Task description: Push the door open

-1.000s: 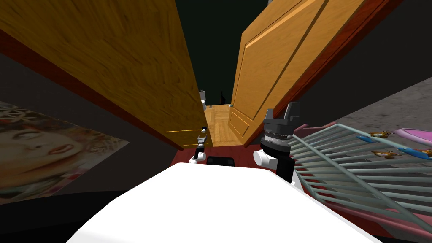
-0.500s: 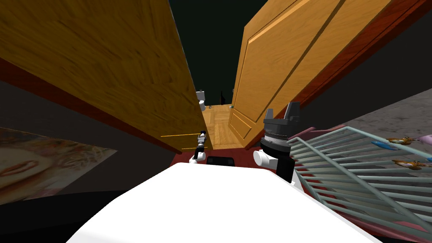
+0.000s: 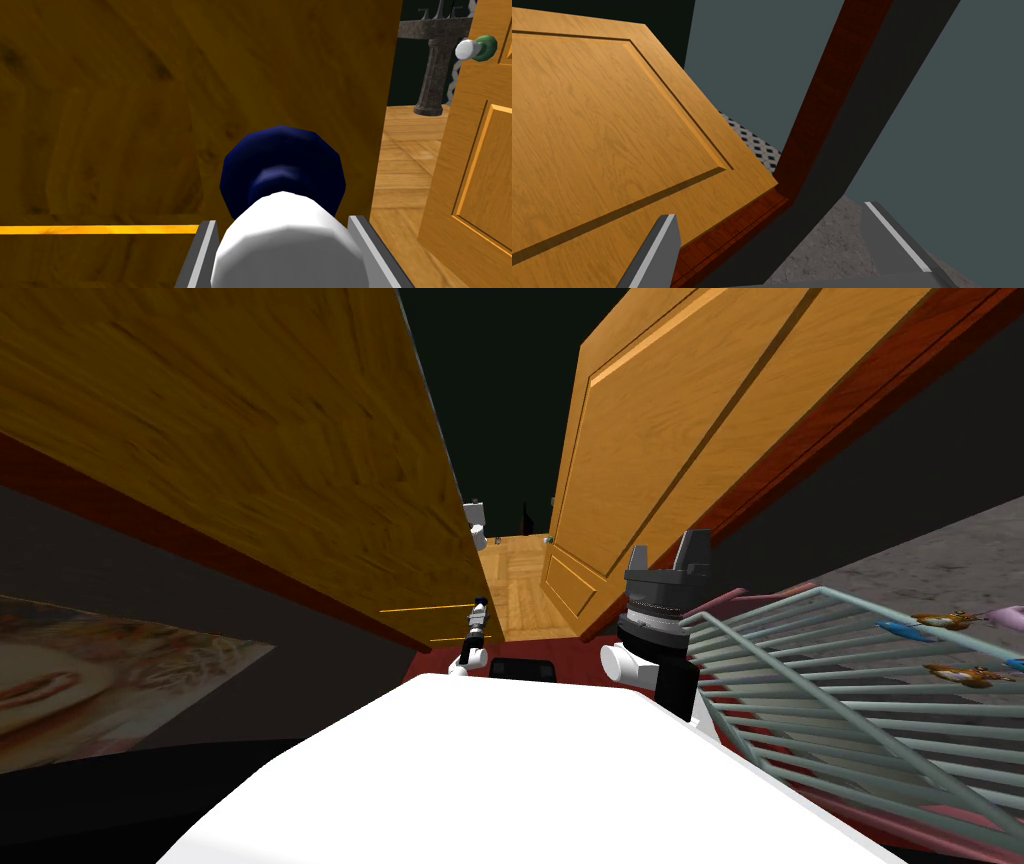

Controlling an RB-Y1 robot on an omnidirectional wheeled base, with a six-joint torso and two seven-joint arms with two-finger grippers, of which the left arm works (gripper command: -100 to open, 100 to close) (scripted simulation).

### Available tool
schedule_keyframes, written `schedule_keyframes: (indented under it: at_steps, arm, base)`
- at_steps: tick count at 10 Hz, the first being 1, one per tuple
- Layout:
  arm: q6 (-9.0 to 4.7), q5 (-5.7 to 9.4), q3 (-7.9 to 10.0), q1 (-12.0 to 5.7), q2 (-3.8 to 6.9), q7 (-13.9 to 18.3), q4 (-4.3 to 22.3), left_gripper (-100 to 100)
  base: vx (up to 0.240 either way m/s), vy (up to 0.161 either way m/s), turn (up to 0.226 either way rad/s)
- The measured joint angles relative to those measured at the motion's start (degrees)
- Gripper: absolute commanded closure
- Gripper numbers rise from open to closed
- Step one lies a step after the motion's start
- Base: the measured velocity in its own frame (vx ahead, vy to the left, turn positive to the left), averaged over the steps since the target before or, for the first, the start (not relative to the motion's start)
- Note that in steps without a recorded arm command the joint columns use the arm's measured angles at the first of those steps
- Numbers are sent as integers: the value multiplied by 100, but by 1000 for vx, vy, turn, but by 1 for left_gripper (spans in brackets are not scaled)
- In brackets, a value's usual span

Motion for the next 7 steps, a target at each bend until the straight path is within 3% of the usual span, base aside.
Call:
schedule_keyframes:
  at_steps: [4,7]
  arm:
    - [38,41,69,17,-27,-30,93,100]
    - [-22,102,222,-63,-48,-82,155,100]
  base:
    - [169,-21,29]
    - [206,-26,42]
